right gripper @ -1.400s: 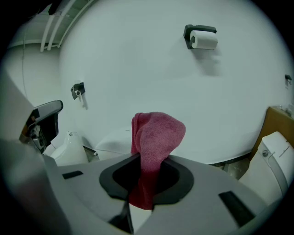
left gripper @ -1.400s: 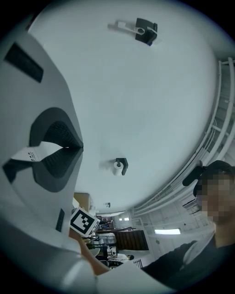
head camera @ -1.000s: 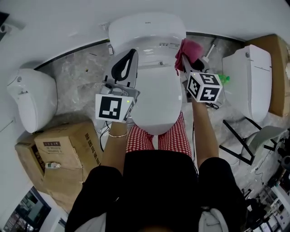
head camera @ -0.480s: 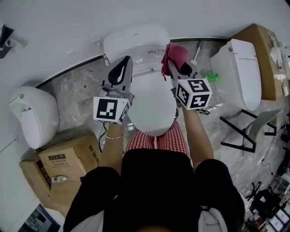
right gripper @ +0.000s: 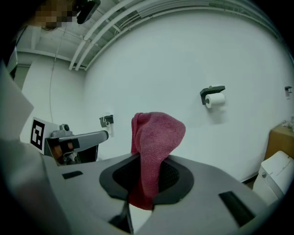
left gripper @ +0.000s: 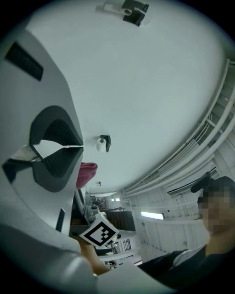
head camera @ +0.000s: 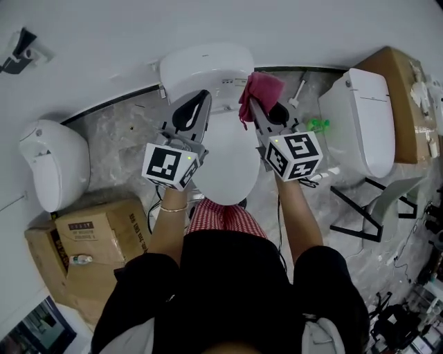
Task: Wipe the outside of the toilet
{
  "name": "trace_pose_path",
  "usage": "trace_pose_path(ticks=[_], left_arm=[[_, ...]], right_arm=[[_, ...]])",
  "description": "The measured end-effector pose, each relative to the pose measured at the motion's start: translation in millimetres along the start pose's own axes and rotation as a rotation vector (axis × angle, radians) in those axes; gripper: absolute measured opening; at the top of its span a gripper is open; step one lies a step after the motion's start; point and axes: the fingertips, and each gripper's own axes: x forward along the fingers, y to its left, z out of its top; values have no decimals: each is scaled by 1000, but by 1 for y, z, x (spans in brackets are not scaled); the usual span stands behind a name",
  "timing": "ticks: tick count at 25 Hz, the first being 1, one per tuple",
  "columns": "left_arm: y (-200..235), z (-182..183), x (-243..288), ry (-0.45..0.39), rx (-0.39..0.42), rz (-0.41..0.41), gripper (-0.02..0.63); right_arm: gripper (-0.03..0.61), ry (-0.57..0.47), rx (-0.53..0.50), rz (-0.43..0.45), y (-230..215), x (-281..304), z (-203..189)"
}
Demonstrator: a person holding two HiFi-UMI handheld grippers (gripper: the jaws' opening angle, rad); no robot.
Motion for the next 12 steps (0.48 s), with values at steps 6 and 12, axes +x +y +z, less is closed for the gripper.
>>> trace_pose_path(ticks=[6,12], left_arm=[[-37,3,-15,31,22,-32,5],[-52,8,-28,46,21,-27,51]], right_arm=[[86,-10,-27,97,26,-21,-2],[86,-41,-32,187,47,-35,-1]])
